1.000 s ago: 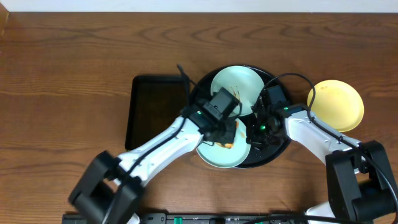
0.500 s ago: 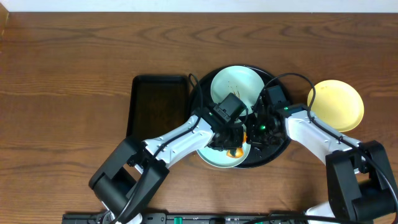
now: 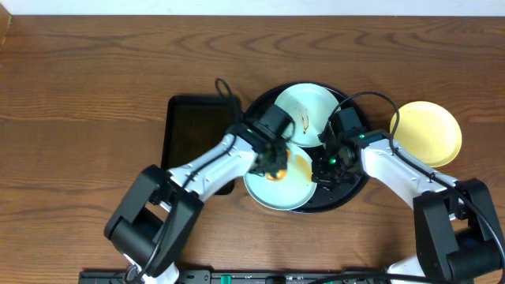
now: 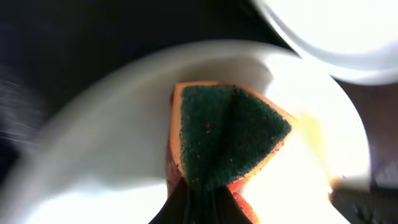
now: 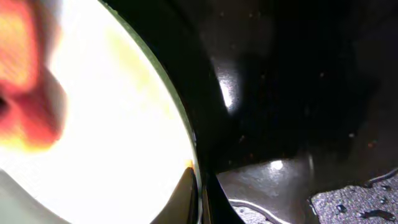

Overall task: Clean dirty plates on tray and stack at the side
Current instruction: 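Scrub the lower light-blue plate with the sponge in the left gripper, then move the sponge back over the black rectangular tray with the left gripper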

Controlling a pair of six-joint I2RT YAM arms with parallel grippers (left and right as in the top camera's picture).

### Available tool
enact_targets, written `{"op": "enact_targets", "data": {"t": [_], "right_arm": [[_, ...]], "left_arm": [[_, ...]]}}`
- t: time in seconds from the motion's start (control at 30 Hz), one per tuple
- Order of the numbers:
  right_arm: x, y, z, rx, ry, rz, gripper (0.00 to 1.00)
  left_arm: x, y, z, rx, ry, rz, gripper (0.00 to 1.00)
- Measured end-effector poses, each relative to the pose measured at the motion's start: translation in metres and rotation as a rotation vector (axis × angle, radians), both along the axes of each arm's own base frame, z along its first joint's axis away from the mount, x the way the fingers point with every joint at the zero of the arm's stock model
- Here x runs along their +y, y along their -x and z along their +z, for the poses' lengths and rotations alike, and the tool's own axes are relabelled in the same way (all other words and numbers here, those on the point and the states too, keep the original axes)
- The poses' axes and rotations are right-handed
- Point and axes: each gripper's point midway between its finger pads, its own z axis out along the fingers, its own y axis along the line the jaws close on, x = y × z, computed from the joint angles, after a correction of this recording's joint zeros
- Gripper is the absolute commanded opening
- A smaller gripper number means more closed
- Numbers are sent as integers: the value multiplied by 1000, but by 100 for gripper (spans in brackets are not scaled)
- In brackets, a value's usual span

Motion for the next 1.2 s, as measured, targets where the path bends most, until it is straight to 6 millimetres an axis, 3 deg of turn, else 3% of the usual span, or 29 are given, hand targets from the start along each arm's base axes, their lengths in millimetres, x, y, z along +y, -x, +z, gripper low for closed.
{"op": "enact_targets", "data": {"t": [0.17,0.33,0.37,0.43,0.5,0.63,0.8,1.0,1.2], "right_arm": [[0,0,0,0,1,0,1],[-4,1,-1,4,21,-2,1],[-5,1,-1,5,27,-3,1],[-6,1,-2,4,37,-4,11],[-10,2,-3,3,60,-8,22],[-11,1,-3,-1,64,-11,24],[-11,1,-3,-3,63,-11,23],[-12,-5,-4,-28,71,-13,2],[-9,-8,-3,-39,57,-12,1]], "left_arm": [[18,-13,0,2,-2,47,7],[19,-13,11,5,46,17,7],[19,-13,21,-15,61,3,8],[18,-16,38,-63,81,-17,8],[24,-23,73,-164,99,-28,8],[43,-24,112,-277,77,-9,7],[78,-25,107,-252,-15,59,8],[127,-40,103,-235,-77,182,8],[169,-50,101,-225,-109,298,8]]}}
